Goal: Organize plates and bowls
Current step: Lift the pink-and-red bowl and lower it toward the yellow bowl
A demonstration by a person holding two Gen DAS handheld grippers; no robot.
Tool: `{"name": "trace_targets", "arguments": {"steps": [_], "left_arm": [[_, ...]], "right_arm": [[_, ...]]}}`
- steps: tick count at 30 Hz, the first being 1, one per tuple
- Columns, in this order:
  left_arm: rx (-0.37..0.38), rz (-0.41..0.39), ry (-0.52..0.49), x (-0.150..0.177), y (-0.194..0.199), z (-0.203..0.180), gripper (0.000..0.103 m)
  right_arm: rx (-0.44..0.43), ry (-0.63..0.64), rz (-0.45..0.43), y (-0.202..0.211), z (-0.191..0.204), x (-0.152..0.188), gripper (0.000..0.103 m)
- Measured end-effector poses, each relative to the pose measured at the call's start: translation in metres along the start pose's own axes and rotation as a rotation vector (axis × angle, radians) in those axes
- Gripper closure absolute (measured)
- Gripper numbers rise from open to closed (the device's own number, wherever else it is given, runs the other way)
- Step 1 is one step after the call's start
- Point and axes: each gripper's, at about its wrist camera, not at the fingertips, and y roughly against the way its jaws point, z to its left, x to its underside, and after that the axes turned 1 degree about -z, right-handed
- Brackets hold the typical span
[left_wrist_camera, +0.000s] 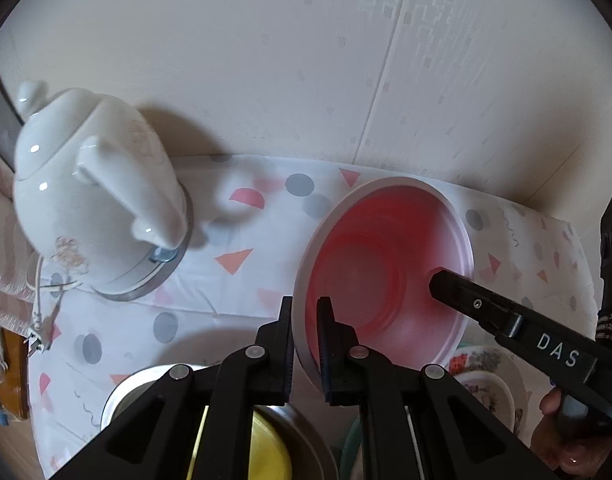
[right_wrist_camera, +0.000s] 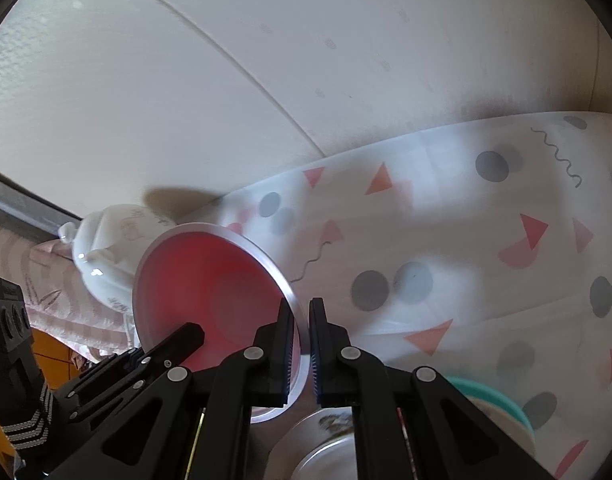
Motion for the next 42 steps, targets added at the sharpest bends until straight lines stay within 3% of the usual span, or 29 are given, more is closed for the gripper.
{"name": "trace_targets", "arguments": {"steps": [21,33,42], "left_arm": [[0.018,-0.058,0.141,0.062,0.064,0.075,0.092],[0.019,-0.006,0.198,0.098,0.066,0.107,0.092],[0.009,0.052,0.206,0.11,0.048,0.111,0.092]], "right_arm": [[-0.099,0.139,0.036,0.02,0.08,0.052,0.095],[-0.095,0.175,0.108,0.005,0.101,0.088,0.095],[-0.057,0.165,0.178,-0.015,0.097,0.101,0.094]]}}
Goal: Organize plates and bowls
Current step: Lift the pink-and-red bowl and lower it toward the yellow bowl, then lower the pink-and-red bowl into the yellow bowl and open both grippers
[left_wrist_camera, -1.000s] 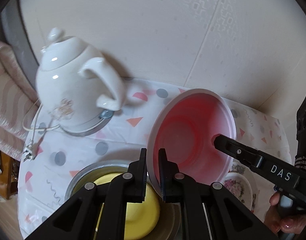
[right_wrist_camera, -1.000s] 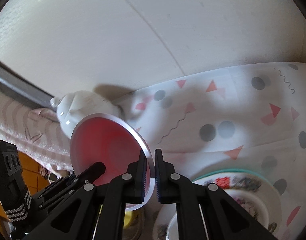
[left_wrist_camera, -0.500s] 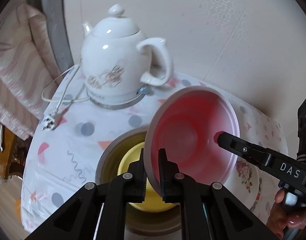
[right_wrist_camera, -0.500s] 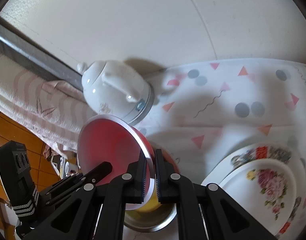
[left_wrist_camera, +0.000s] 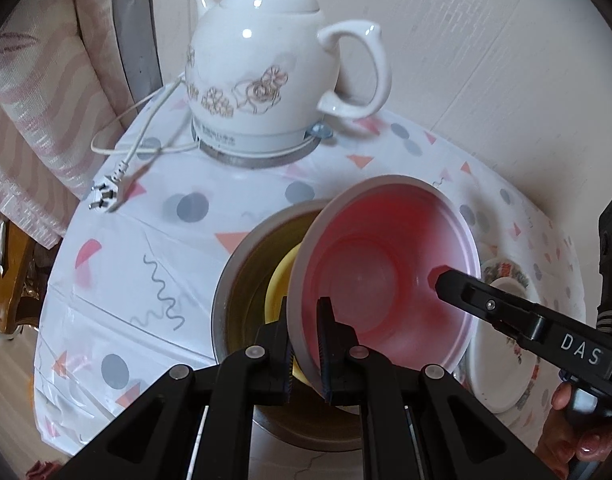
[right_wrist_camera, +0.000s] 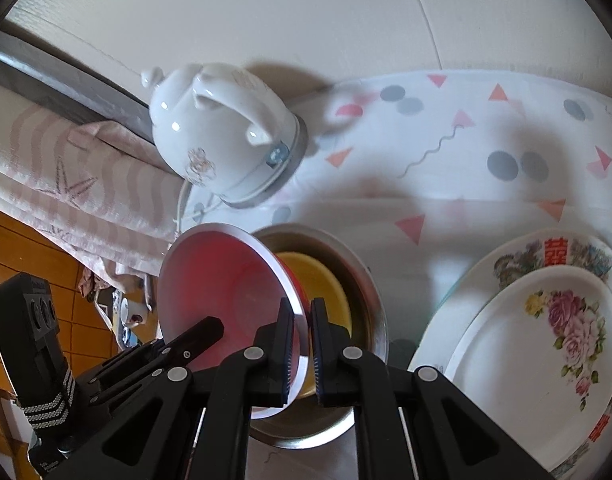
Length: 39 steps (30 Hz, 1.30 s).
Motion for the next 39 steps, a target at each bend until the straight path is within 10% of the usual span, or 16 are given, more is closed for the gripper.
{"name": "trace_targets", "arguments": {"steps": [39], "left_arm": [[-0.105,0.004,-0.08,0.006,-0.026,-0.009,0.092]], "right_arm": [[0.041,-0.043,0.077,-0.017,-0.01,0.001,0.091]]}}
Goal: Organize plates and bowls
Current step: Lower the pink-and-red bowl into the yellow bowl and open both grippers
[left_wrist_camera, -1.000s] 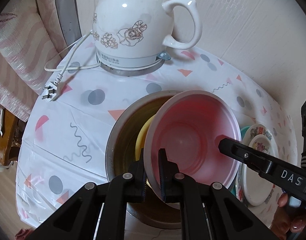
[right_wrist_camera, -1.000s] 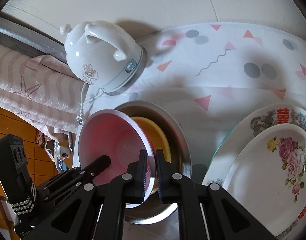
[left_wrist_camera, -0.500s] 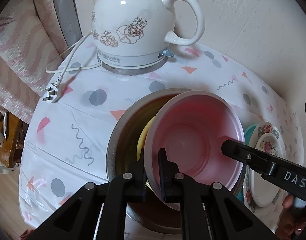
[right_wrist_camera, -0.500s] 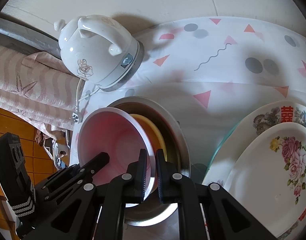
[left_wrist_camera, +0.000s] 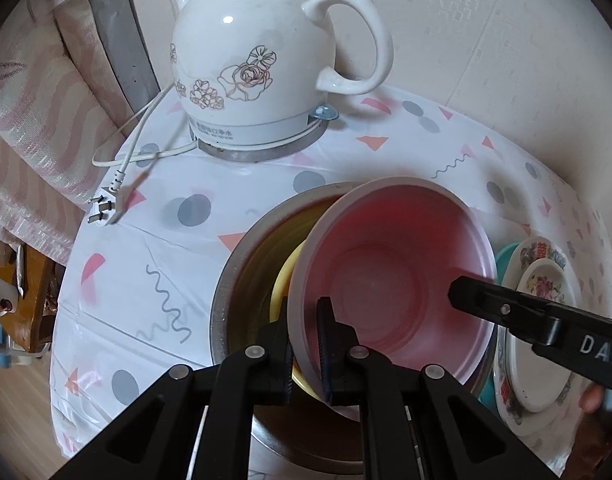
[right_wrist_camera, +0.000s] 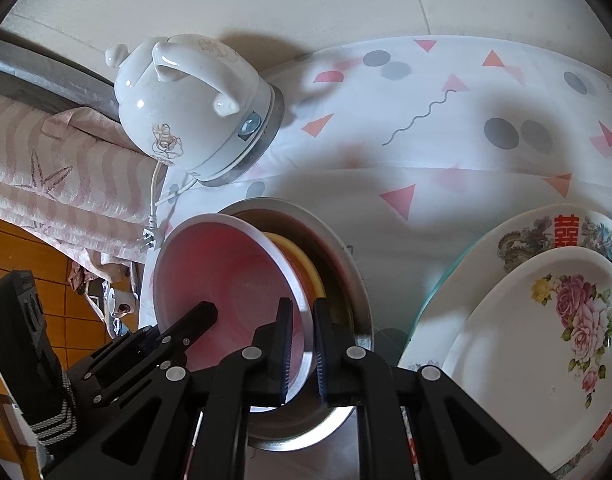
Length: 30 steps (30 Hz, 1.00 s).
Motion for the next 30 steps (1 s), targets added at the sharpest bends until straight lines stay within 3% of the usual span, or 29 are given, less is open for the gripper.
{"name": "trace_targets", "arguments": {"steps": [7,9,11,13,30], "left_arm": [[-0.005,-0.003,-0.009,-0.001,0.0,0.0,0.09],[-0.004,-0.007,-0.005,-0.002,0.002,0.001,0.084],[-0.004,-0.02,-0.002,-0.001,0.005,0.001,0.068],[-0.012,-0.032,-0.003,-0.001,0.007,0.002,0.064],[-0.016,-0.021,-0.007,0.002,0.003,0.0,0.069]], "right_arm": [[0.009,0.006,-0.002,0.002,0.0,-0.001,0.09],[0.013,0.003,-0.003,0.002,-0.001,-0.001,0.09],[0.01,0.0,-0.007,0.002,-0.001,-0.001,0.09],[0.011,0.003,-0.008,0.003,-0.001,-0.002,0.09],[-0.014,0.007,-0.027,0.012,-0.001,0.001,0.089]]}}
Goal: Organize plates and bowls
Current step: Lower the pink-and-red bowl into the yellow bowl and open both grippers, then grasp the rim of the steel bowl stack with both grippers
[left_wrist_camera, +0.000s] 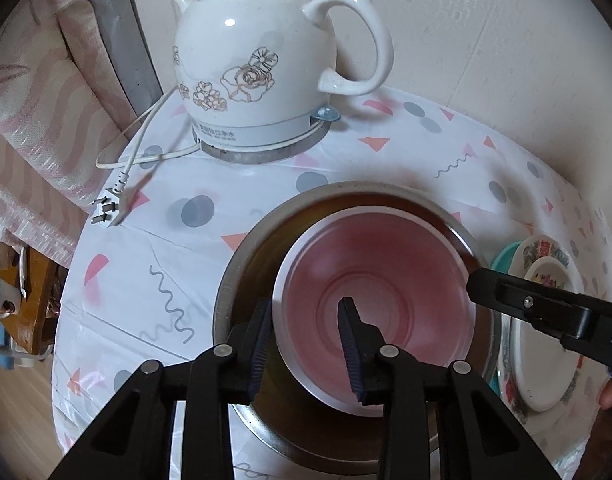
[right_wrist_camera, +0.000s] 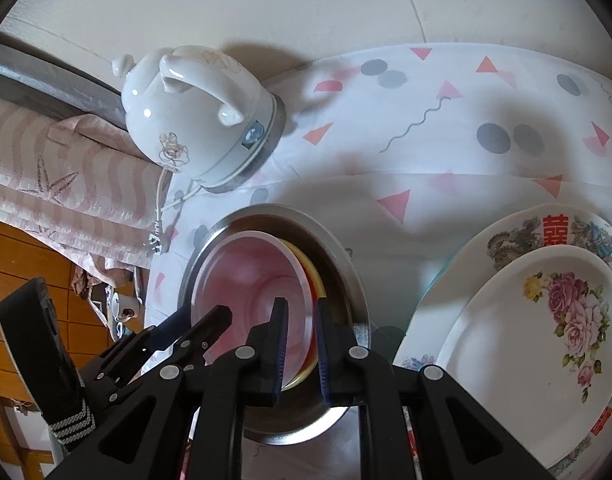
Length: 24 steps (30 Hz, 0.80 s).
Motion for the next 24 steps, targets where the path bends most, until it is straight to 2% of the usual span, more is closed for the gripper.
{"name": "trace_targets", "arguments": {"steps": [1,3,5,7,10,20,24], "left_arm": [[-0.004,-0.001,-0.001,-0.001,0.001,0.0,0.069],[0.003,-0.006,0.001,-0.003,0.005,0.001,0.066],[0.008,-0.017,0.007,-0.004,0.01,0.003,0.051],[0.01,-0.039,0.019,-0.004,0.017,0.006,0.044],[0.01,-0.048,0.028,-0.005,0.023,0.011,0.042],[0.016,-0.048,0.098,0.001,0.029,0.032,0.026],[0.029,-0.037,0.152,0.009,0.028,0.05,0.025]], "right_arm": [[-0.006,0.003,-0.012,0.003,0.0,0.0,0.084],[-0.012,0.006,-0.028,0.008,-0.001,0.001,0.08],[-0.009,0.007,-0.041,0.013,-0.002,0.001,0.08],[-0.009,0.013,-0.058,0.019,-0.004,0.001,0.08],[-0.004,0.014,-0.076,0.026,-0.009,0.002,0.079],[0.007,-0.035,-0.082,0.034,-0.031,0.011,0.075],[0.023,-0.02,-0.088,0.037,-0.034,0.013,0.074]]}}
